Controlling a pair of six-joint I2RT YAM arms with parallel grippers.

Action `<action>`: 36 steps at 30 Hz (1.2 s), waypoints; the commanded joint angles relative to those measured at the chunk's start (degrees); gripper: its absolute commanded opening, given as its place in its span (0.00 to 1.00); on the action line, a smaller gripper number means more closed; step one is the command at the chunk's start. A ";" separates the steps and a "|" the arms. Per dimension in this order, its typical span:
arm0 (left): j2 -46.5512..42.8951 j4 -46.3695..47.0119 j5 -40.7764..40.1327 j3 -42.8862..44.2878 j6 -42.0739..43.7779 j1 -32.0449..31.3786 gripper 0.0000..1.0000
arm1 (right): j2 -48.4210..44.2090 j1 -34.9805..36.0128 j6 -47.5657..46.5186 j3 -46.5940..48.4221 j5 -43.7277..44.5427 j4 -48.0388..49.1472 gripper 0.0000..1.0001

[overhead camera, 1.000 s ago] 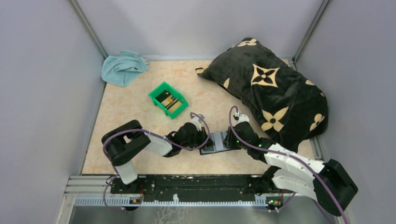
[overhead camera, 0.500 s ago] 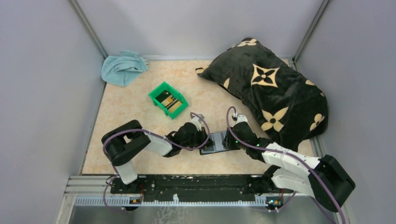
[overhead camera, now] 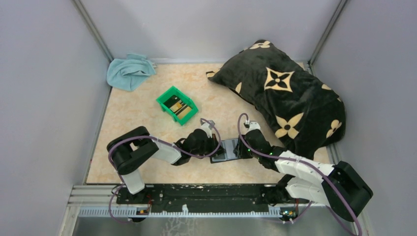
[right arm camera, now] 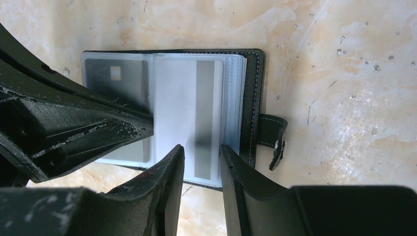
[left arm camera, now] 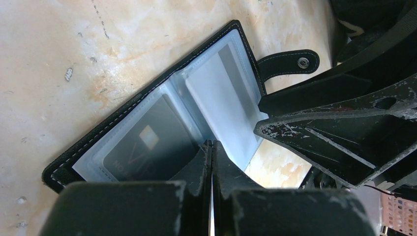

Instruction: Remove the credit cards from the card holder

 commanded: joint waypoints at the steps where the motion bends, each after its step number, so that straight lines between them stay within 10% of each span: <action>1: 1.33 -5.62 -0.14 -1.52 1.13 0.26 0.00 | 0.87 -0.16 0.20 -0.70 -1.99 3.47 0.34; 36: 4.70 -2.51 1.67 -1.73 0.54 0.25 0.00 | -4.97 0.16 -0.14 4.70 -5.50 0.71 0.33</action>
